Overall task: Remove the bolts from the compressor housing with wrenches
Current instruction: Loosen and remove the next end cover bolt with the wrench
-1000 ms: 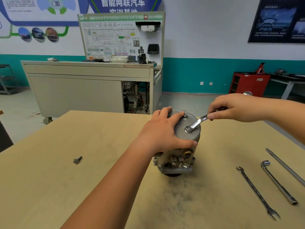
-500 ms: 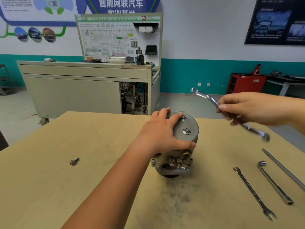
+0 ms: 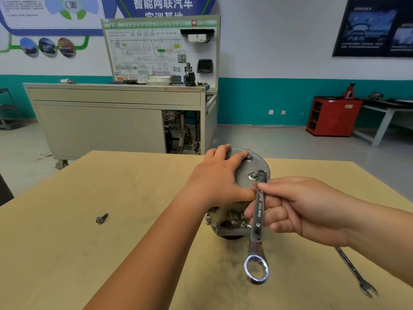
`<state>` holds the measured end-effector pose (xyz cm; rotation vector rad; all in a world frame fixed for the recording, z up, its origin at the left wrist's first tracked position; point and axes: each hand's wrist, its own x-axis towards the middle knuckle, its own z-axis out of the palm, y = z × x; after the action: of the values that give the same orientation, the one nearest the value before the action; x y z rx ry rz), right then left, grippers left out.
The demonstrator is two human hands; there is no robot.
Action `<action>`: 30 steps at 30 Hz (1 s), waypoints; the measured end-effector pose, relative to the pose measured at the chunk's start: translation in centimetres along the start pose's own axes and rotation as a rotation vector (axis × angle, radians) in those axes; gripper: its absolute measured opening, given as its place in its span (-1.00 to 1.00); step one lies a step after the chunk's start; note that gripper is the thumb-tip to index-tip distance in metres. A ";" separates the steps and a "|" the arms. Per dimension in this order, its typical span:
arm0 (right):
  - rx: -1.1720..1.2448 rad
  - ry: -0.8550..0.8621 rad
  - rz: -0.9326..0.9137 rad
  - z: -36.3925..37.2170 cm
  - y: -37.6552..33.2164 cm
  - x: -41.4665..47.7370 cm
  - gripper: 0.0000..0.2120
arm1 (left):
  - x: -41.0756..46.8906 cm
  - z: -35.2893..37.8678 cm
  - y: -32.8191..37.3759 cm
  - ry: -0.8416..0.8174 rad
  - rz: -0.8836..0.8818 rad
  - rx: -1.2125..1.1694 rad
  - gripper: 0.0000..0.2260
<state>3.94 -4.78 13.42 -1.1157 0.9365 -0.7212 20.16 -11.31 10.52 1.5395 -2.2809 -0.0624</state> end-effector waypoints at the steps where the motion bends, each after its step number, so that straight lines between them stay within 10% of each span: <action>1: 0.014 0.001 0.001 0.2 0.1 0.1 -0.82 | 0.0 0.0 0.0 0.001 0.000 -0.001 -0.22; 24: -0.079 -0.009 -0.017 0.1 0.0 0.5 -0.81 | 0.1 0.1 -0.3 0.011 0.021 0.006 -0.21; 30: -0.496 -0.148 0.123 -2.3 -1.2 0.2 -0.71 | 0.0 0.2 -0.7 0.020 0.022 -0.016 -0.15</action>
<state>1.95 -6.26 14.19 -1.5065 1.0763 -0.3034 20.67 -11.60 10.18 1.4998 -2.2761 -0.0592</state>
